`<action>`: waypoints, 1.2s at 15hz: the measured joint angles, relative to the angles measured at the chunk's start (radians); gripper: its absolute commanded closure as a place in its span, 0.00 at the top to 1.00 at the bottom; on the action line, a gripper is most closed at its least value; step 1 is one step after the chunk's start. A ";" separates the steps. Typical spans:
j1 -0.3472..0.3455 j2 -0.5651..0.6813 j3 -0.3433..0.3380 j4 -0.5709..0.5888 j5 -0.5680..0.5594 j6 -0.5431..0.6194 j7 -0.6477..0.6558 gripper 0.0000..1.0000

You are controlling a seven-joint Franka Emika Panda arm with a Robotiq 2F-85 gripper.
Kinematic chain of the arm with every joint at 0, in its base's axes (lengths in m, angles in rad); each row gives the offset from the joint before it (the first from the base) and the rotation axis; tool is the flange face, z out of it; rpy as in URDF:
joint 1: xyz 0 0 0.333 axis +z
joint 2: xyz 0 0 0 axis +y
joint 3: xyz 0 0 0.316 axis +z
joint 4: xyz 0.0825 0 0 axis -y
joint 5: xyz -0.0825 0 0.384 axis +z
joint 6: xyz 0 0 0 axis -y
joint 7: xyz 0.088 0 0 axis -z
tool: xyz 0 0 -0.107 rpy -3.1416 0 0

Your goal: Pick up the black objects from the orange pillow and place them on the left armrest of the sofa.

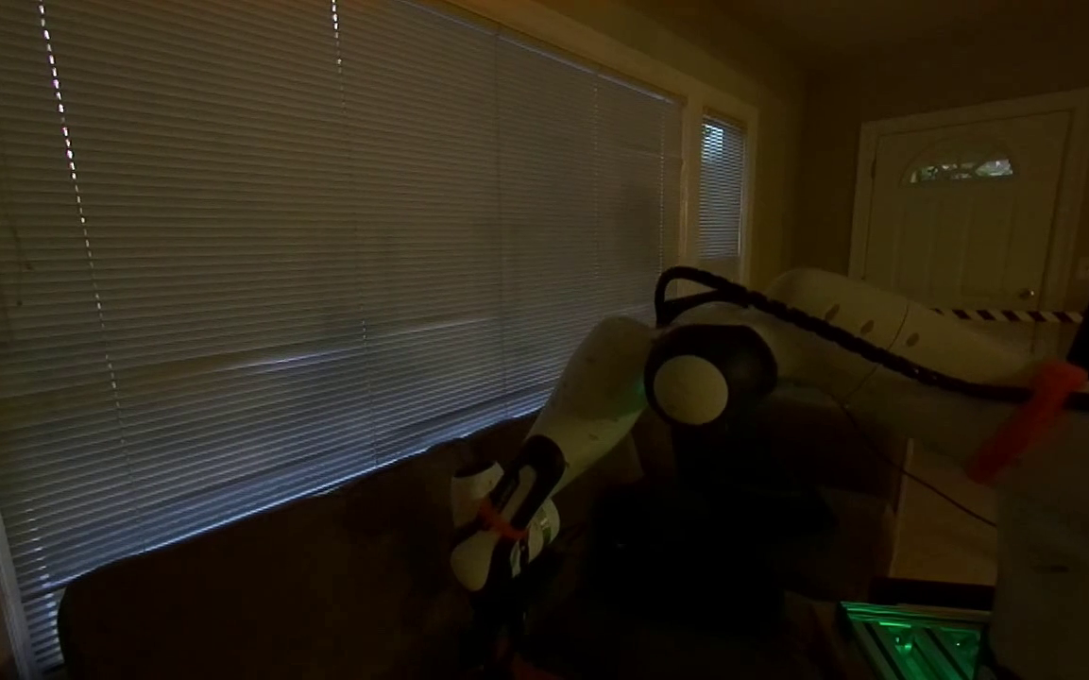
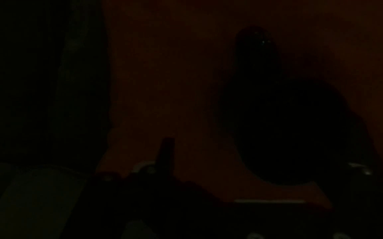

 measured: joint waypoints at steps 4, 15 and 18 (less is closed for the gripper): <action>0.000 0.074 -0.004 0.070 -0.002 -0.002 0.005 0.81; 0.024 0.174 -0.002 0.226 -0.006 -0.051 0.006 0.02; 0.019 0.174 -0.003 0.231 -0.007 -0.055 0.005 0.01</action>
